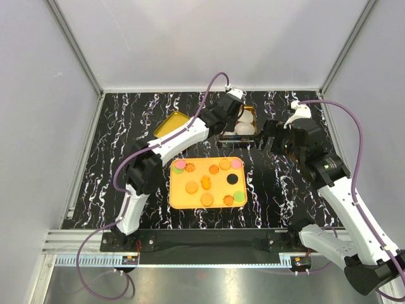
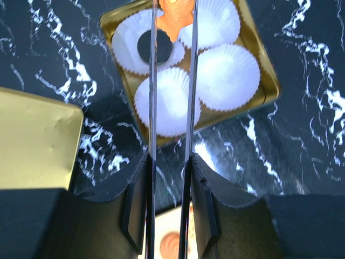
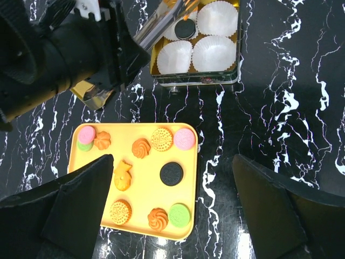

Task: Pack the cookies

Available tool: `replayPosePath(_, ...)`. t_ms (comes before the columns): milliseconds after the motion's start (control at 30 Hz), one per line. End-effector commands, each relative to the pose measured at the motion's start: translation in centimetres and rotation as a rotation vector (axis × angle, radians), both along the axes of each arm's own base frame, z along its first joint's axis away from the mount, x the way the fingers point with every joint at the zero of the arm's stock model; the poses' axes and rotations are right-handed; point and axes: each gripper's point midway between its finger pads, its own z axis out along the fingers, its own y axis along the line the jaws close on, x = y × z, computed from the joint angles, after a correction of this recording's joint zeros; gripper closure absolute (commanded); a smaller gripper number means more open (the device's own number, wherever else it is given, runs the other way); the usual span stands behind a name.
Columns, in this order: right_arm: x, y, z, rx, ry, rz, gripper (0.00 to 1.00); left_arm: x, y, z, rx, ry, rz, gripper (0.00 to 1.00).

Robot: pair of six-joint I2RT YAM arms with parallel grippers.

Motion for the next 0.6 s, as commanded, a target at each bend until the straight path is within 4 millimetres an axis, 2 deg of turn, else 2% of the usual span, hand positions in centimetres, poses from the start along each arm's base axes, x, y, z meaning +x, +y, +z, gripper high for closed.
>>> replayPosePath(0,-0.2,-0.5,2.1,-0.003,-0.051,-0.014,0.0,3.0,-2.8,4.8,-0.154,-0.158,0.003,0.65)
replayPosePath(100,-0.4,-0.6,2.4,-0.001,-0.055,-0.016,0.0,3.2,-3.8,3.6,-0.176,-0.146,-0.014,0.64)
replayPosePath(167,-0.4,-0.7,2.2,-0.005,-0.053,-0.018,0.0,3.5,-4.2,3.5,-0.182,-0.14,-0.014,0.64)
replayPosePath(200,-0.4,-0.8,2.2,-0.007,-0.056,-0.022,0.0,3.5,-4.3,2.4,-0.166,-0.12,-0.009,0.64)
replayPosePath(567,-0.6,-0.9,1.4,-0.019,-0.046,-0.018,0.0,3.7,-4.8,-0.4,-0.168,-0.078,0.001,0.64)
